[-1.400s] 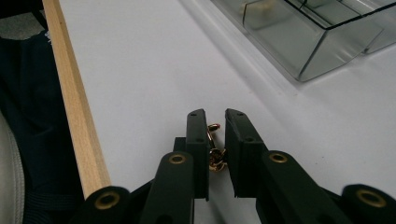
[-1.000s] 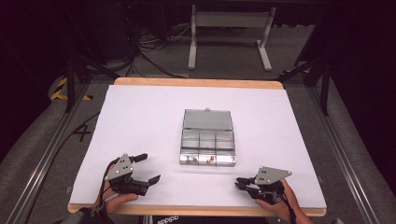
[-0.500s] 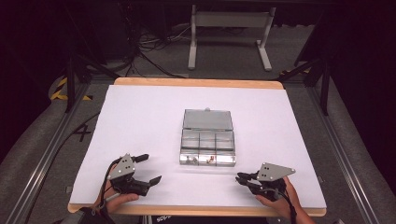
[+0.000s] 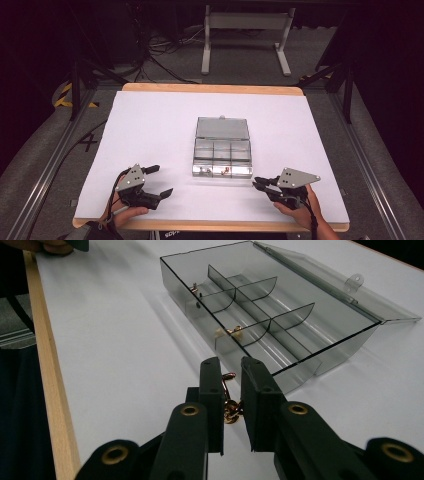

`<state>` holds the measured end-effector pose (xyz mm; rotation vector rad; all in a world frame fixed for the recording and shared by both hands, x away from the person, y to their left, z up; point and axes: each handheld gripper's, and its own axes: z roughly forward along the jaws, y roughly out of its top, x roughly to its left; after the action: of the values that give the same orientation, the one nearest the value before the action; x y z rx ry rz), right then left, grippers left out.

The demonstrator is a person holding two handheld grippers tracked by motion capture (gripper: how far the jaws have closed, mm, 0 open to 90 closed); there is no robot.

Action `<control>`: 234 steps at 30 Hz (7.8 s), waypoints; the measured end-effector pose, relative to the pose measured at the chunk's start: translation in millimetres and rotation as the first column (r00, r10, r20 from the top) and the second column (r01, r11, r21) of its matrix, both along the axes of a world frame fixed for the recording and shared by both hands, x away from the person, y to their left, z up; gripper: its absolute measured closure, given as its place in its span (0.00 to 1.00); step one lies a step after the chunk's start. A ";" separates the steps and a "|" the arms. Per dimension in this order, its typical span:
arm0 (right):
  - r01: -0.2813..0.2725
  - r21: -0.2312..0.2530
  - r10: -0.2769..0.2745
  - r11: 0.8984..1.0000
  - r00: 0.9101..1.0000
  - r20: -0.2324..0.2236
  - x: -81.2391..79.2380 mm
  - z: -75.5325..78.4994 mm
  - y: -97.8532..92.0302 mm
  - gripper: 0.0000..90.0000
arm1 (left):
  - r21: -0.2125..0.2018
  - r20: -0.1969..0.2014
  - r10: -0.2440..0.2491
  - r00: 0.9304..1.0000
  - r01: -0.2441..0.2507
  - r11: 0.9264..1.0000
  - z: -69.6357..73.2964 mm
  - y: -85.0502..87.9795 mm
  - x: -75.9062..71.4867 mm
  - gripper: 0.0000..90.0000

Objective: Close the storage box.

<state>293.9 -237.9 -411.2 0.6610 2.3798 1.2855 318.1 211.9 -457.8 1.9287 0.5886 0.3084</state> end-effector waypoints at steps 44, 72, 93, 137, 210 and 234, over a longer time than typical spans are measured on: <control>-0.051 0.022 0.051 0.998 0.999 0.004 61.4 7.3 75.6 0.90 | 0.001 -0.002 -0.004 1.000 0.004 1.000 -0.1 -0.3 0.0 0.11; -0.027 -0.043 0.024 0.999 0.998 -0.066 81.0 -17.2 91.1 0.89 | 0.014 0.015 -0.002 1.000 0.002 1.000 0.0 -1.3 -1.4 0.11; -0.003 -0.043 0.000 0.999 0.999 -0.050 80.1 -18.3 87.8 0.87 | 0.020 0.011 -0.005 1.000 0.005 1.000 -0.1 -2.2 -1.3 0.11; 0.094 -0.034 -0.093 0.995 0.995 0.030 54.1 18.6 11.0 0.65 | 0.102 -0.037 0.058 0.998 -0.054 0.993 19.9 -7.0 23.2 0.56; 0.403 0.102 -0.295 0.910 0.799 -0.525 210.3 -23.2 18.9 0.30 | 0.205 -0.128 0.124 0.984 -0.096 0.974 20.4 -92.7 173.8 0.94; 0.379 0.145 -0.278 0.914 0.845 -0.458 199.8 -15.0 16.7 0.50 | 0.031 -0.156 0.175 0.972 -0.172 0.985 47.3 -75.9 170.5 0.47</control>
<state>493.7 -221.3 -426.2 1.4981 2.2972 1.3782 488.5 136.0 -410.5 1.9337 0.8651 0.2732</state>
